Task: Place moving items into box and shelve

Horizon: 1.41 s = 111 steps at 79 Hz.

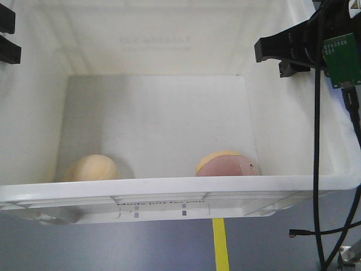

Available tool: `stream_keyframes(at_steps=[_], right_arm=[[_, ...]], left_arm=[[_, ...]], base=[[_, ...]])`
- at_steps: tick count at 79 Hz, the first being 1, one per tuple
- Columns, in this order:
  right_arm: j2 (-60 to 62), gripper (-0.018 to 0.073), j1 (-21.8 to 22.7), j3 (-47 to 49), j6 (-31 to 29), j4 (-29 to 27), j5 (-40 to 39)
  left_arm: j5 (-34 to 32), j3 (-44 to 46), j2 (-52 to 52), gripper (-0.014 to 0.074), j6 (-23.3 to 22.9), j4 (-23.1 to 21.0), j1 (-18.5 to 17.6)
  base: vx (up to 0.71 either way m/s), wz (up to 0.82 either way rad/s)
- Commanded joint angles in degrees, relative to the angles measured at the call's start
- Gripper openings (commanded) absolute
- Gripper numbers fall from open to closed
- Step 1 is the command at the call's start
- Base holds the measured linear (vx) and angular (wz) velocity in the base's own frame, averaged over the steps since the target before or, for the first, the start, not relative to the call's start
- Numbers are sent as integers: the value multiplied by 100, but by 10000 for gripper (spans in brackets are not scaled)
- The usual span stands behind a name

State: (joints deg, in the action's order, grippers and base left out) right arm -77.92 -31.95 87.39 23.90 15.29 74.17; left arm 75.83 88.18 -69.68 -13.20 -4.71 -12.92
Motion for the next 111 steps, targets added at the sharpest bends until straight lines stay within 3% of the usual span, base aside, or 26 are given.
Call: stream_keyframes(at_steps=[1, 111], right_arm=[[210, -6, 19, 251, -66, 456, -376], [210, -6, 19, 251, -66, 456, -369]], left_arm=[[-379, 251, 202, -6, 11, -148, -47], [-379, 251, 202, -6, 11, -143, -47]], base=[[57, -3], [51, -8]])
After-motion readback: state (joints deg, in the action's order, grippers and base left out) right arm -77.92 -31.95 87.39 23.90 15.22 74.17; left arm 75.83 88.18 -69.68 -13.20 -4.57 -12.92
